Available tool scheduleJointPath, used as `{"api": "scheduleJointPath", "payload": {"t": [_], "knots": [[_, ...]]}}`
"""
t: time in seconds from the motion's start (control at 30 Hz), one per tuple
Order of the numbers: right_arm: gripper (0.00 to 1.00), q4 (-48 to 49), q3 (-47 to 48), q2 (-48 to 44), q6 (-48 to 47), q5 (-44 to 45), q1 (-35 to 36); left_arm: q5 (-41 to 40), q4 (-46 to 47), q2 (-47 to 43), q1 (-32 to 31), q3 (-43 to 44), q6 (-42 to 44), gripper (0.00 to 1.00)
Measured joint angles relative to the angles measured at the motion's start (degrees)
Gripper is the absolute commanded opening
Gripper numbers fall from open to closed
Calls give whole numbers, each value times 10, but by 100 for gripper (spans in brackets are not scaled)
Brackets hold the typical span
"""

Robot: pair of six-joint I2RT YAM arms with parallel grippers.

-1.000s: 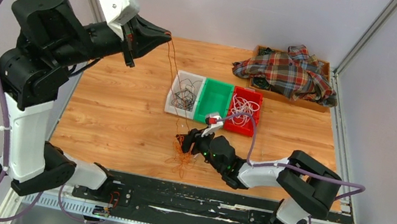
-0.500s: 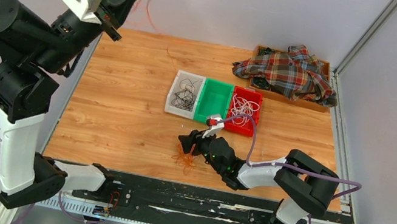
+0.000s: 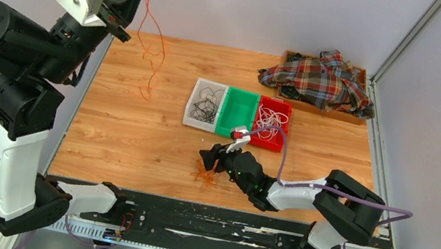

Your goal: Untangle the cables

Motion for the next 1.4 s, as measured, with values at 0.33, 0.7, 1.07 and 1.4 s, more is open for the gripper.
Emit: {"api": "scheduleJointPath", "payload": {"t": [0.33,0.7,1.07,1.4], "knots": [[60,-99,61,-132,-43,4,-1,121,-38,-37,0,-133,-32,0],[59,-182,72,-224,-71,68,-9,208,-54,6,-19,-216,-84,0],[59,-226,21,-320,-70,51,-28,212,-12,48,-70,-238,-84,0],[57,-318,-82,-369,29,35,-28,176,41,87,-87,-275,-59,0]]}}
